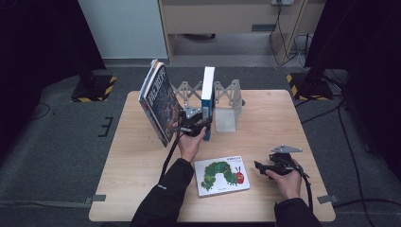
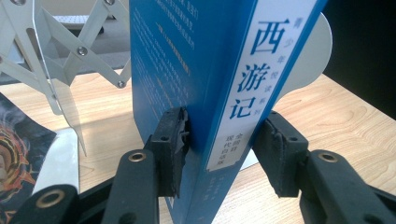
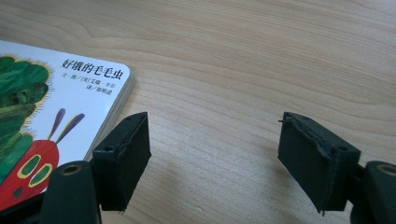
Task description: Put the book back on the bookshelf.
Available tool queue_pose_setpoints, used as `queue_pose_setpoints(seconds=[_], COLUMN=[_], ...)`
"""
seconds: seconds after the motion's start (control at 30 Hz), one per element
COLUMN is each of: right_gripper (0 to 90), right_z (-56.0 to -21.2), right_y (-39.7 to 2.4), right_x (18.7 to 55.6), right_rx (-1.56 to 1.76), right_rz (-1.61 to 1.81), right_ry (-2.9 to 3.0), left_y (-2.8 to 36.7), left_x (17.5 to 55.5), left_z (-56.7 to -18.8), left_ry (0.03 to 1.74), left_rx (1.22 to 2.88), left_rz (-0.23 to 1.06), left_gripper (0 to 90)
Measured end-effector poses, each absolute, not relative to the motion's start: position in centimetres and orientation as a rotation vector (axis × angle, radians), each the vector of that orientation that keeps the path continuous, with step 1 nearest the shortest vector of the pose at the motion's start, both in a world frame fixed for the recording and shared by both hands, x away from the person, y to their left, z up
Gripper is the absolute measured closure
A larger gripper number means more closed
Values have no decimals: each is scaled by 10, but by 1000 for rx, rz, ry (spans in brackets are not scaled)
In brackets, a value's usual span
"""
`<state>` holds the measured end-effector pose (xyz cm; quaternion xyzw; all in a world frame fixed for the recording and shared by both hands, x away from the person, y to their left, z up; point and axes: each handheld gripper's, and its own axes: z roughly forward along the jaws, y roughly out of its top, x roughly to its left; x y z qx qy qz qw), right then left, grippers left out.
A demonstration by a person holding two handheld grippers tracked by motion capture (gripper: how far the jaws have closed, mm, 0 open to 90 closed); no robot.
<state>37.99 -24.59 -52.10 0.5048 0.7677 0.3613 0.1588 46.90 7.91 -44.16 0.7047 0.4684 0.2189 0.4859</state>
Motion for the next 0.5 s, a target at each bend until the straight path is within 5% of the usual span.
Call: queue_pose_setpoints(seconds=[0.5], right_gripper=[251], right_z=[-521], right_y=[-246], right_x=[380], right_rx=[1440], right_rz=[1037], right_ry=[2195], left_y=[61], left_x=[475], left_z=[-442], left_ry=[1142], left_rx=[1709], left_rz=[543], left_gripper=[520])
